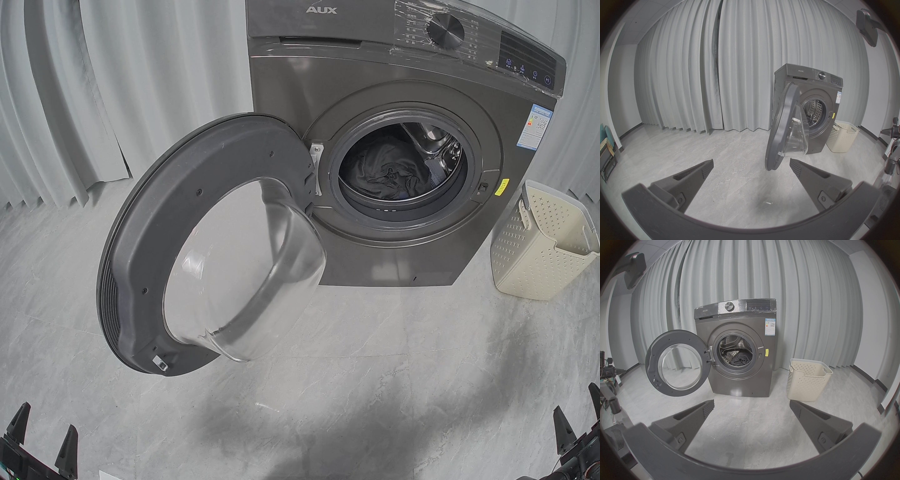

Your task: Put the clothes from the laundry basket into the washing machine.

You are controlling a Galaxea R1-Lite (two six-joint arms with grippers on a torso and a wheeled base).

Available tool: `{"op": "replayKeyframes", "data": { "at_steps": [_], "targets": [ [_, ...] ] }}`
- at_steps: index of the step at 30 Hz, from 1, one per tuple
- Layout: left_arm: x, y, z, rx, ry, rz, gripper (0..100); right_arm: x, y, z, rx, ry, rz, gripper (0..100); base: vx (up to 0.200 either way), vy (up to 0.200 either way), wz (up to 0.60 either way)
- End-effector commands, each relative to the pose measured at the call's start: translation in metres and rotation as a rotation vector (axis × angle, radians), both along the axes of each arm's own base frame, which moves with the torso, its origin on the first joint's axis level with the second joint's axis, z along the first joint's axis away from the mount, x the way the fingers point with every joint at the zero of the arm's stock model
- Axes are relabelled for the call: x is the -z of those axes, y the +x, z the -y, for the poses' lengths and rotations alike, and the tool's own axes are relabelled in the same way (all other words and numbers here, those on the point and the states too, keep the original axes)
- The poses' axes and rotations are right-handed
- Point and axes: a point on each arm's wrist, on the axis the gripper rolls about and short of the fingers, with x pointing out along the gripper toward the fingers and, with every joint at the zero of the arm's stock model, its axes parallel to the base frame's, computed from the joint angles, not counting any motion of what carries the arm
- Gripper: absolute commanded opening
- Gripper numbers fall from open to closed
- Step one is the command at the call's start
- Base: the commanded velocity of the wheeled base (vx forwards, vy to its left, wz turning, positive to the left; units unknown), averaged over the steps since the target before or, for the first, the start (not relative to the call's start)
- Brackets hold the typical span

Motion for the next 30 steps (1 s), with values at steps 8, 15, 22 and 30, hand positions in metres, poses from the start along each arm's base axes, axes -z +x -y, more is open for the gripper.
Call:
{"op": "replayKeyframes", "data": {
  "at_steps": [8,15,22,30],
  "targets": [
    [0.005,0.0,0.0,-0.002,0.002,-0.002,100,0.005,0.001,0.0,0.0,-0.001,-0.013,100,0.0,0.0,0.0],
    [-0.028,-0.007,0.001,0.032,0.01,0.104,100,0.005,0.001,0.0,0.0,-0.001,-0.013,100,0.0,0.0,0.0],
    [-0.089,0.031,0.004,0.207,-0.014,-0.073,100,0.005,0.001,0.0,0.0,0.001,-0.013,100,0.0,0.0,0.0],
    [-0.106,0.103,0.007,0.328,-0.057,-0.176,100,0.005,0.001,0.0,0.0,-0.001,-0.013,100,0.0,0.0,0.0]
  ]
}}
